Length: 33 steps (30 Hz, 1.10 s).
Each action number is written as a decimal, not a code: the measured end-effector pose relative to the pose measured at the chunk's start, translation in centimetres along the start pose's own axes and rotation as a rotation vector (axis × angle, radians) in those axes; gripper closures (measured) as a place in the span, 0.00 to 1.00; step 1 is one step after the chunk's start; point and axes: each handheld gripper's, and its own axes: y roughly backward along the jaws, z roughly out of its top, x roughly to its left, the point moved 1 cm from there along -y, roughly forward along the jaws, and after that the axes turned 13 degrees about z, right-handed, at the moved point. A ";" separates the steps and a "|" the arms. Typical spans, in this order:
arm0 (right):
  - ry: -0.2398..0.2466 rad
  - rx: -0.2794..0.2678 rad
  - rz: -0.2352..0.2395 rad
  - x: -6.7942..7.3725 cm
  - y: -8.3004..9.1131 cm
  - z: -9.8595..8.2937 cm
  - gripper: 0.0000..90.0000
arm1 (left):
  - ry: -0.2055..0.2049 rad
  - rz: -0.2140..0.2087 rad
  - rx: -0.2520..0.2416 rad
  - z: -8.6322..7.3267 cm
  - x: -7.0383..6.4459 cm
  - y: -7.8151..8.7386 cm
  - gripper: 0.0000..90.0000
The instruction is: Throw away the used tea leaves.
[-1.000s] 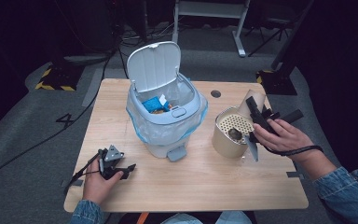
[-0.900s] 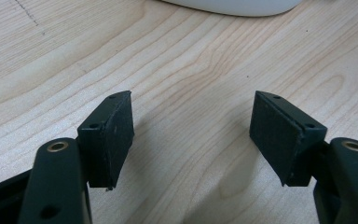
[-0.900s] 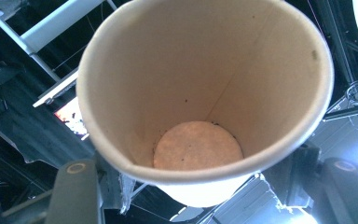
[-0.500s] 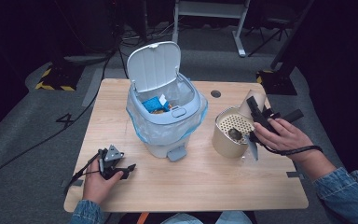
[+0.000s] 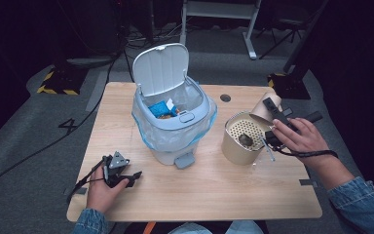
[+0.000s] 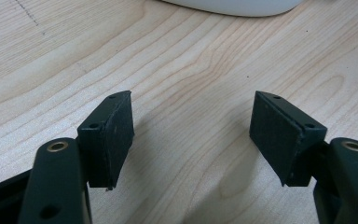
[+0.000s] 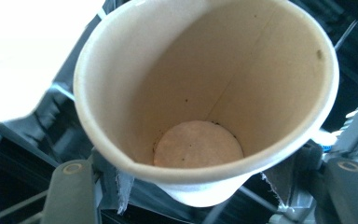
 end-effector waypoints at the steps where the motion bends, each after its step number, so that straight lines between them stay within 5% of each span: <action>1: -0.066 -0.033 0.024 -0.1 0.0 -0.3 0.38 | 0.000 0.000 0.000 0.0 0.0 0.0 0.34; 3: -0.167 -0.090 0.071 -0.2 -0.1 -0.7 0.38 | 0.000 0.000 0.000 0.0 0.0 0.0 0.34; 4: -0.167 -0.090 0.071 -0.2 -0.1 -0.7 0.38 | 0.000 0.000 0.000 0.0 0.0 0.0 0.34; 5: -0.252 -0.136 0.098 -0.3 -0.2 -1.0 0.38 | 0.000 0.000 0.000 0.0 0.0 0.0 0.34; 6: -0.417 -0.233 0.162 -0.4 -0.4 -1.5 0.38 | 0.000 0.000 0.000 0.0 0.0 0.0 0.34; 10: -0.816 -0.448 0.320 -0.7 -0.8 -3.0 0.38 | 0.000 0.000 0.000 0.0 0.0 0.0 0.34; 11: -0.816 -0.448 0.320 -0.7 -0.8 -3.0 0.38 | 0.000 0.000 0.000 0.0 0.0 0.0 0.34; 12: -1.043 -0.554 0.413 -0.6 -1.2 -3.6 0.38 | 0.000 0.000 0.000 0.0 0.0 0.0 0.34; 14: -1.166 -0.603 0.461 -0.4 -1.5 -4.0 0.38 | 0.000 0.000 0.000 0.0 0.0 0.0 0.34; 18: -1.495 -0.773 0.654 0.1 -2.3 -4.9 0.38 | 0.000 0.000 0.000 0.0 0.0 0.0 0.34; 21: -1.616 -0.882 0.734 0.5 -2.8 -5.3 0.38 | 0.000 0.000 0.000 0.0 0.0 0.0 0.34; 28: -1.673 -1.047 0.837 1.0 -3.3 -6.0 0.37 | 0.000 0.000 0.000 0.0 0.0 0.0 0.34; 33: -1.657 -1.069 0.861 1.1 -3.3 -6.2 0.37 | 0.000 0.000 0.000 0.0 0.0 0.0 0.34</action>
